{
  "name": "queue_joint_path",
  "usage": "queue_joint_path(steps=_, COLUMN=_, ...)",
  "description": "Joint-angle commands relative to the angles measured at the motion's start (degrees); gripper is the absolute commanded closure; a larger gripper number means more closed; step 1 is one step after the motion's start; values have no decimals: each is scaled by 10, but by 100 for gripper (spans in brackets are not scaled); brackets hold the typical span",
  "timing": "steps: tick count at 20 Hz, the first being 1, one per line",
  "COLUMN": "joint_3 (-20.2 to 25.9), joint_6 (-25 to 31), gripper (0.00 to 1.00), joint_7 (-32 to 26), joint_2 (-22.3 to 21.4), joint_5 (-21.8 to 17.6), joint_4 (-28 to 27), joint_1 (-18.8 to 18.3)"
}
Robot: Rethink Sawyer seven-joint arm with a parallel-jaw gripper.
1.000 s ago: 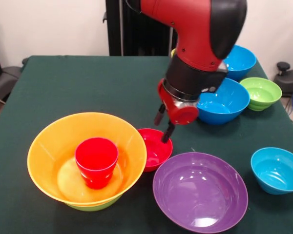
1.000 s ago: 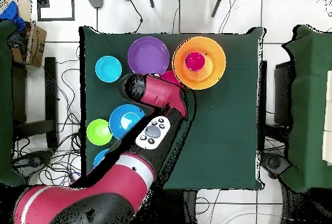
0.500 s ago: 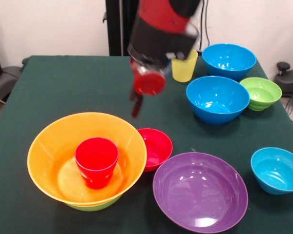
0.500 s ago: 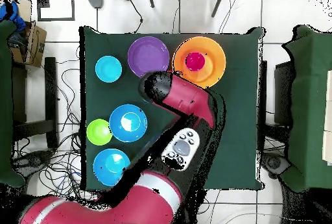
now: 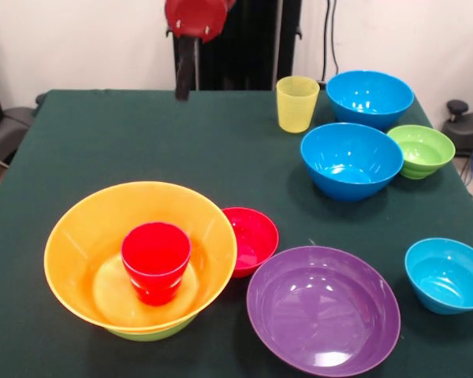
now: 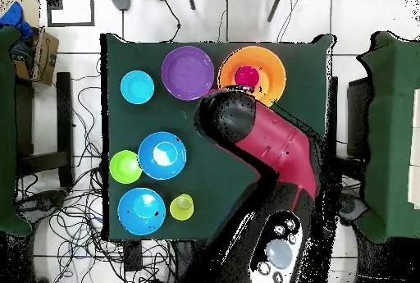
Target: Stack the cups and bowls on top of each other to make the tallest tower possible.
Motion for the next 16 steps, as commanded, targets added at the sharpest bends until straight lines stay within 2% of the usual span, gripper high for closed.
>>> queue_joint_path(steps=1, joint_3=129, joint_6=161, gripper=0, joint_7=-339, joint_2=-39, joint_5=-187, joint_4=10, joint_1=-16)
queue_joint_path(steps=3, joint_3=148, joint_6=204, gripper=0, joint_7=-423, joint_2=-34, joint_5=-251, joint_4=-27, joint_1=-24)
queue_joint_path(steps=7, joint_3=209, joint_6=241, gripper=0, joint_7=-528, joint_2=-25, joint_5=-314, joint_4=-64, joint_1=-61)
queue_joint_path(steps=12, joint_3=246, joint_6=252, gripper=0, joint_7=-571, joint_2=-26, joint_5=-336, joint_4=-66, joint_1=-80)
queue_joint_path(steps=16, joint_3=262, joint_6=237, gripper=0, joint_7=-601, joint_2=-26, joint_5=-344, joint_4=-60, joint_1=-91)
